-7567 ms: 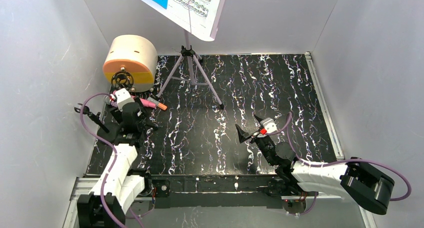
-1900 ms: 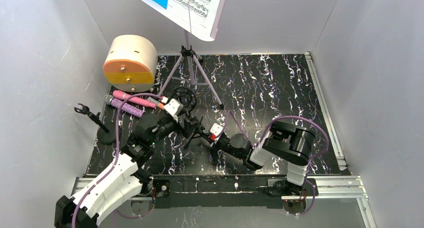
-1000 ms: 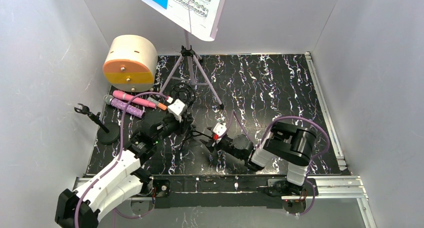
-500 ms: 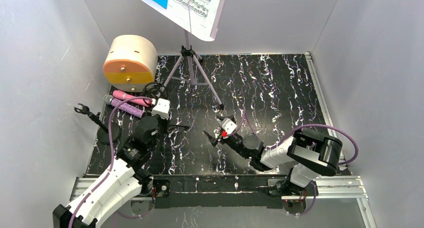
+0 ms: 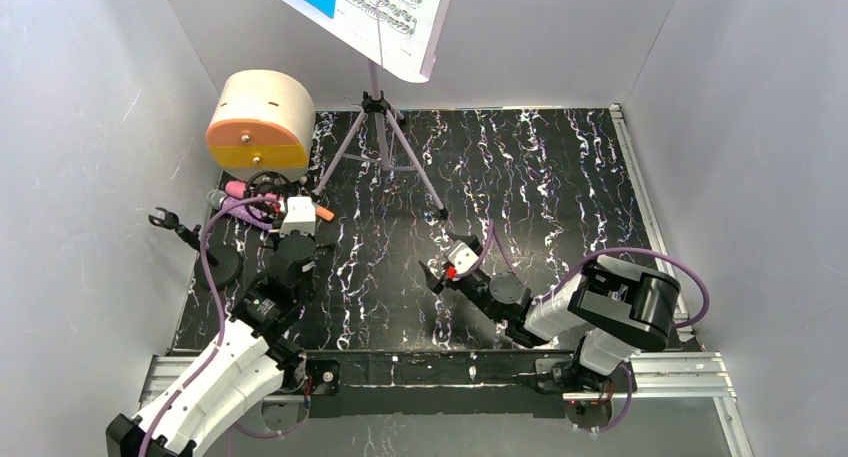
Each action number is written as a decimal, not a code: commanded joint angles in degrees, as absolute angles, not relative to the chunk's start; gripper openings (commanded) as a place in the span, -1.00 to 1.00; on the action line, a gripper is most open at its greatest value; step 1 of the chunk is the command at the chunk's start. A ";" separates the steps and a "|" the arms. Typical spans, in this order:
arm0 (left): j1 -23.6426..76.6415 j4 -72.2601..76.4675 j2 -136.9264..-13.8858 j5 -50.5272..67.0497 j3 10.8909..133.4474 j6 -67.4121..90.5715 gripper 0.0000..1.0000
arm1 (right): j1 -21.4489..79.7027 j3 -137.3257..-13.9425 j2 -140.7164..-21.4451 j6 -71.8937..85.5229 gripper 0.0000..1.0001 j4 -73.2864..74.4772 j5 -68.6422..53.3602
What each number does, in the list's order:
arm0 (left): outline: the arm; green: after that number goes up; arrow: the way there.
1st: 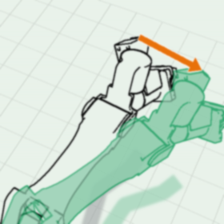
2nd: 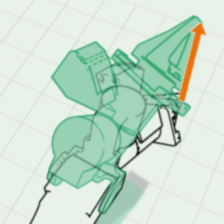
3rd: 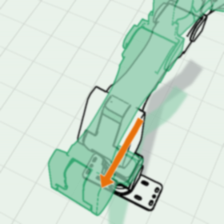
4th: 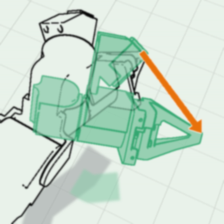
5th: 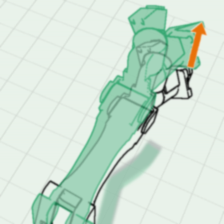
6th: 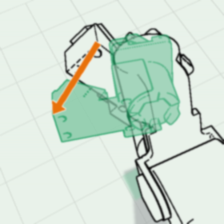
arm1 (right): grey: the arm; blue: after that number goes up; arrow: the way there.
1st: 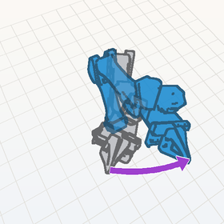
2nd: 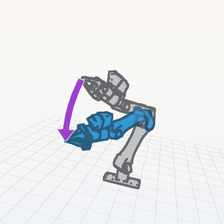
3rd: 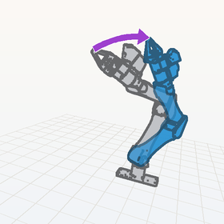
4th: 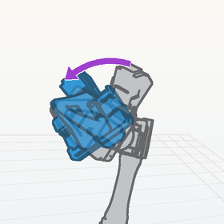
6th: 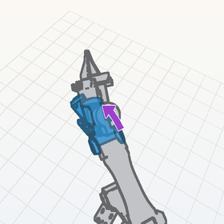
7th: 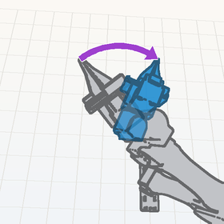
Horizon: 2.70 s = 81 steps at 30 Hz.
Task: Pack up the instrument practice props
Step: Adjust the microphone stand at the center of the board, then move the music stand to the center of the board.
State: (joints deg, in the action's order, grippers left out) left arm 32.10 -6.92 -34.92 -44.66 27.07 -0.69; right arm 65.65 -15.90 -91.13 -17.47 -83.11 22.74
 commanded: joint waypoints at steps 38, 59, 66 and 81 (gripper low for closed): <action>-2.55 -10.11 -40.35 -23.63 31.03 9.56 0.68 | 65.39 -18.38 -86.62 -16.71 0.88 -75.24 24.12; 13.34 -13.28 -20.30 -2.54 35.16 11.91 0.97 | 44.15 -43.51 -90.69 -0.97 0.89 -48.24 5.25; 16.44 -13.30 -17.26 -1.41 32.87 10.29 0.97 | 39.91 -61.00 -104.94 -0.71 0.76 -46.16 0.41; 18.81 -14.29 -16.81 1.33 33.21 8.65 0.97 | 35.69 -76.10 -118.31 -1.22 -0.34 -42.93 -7.58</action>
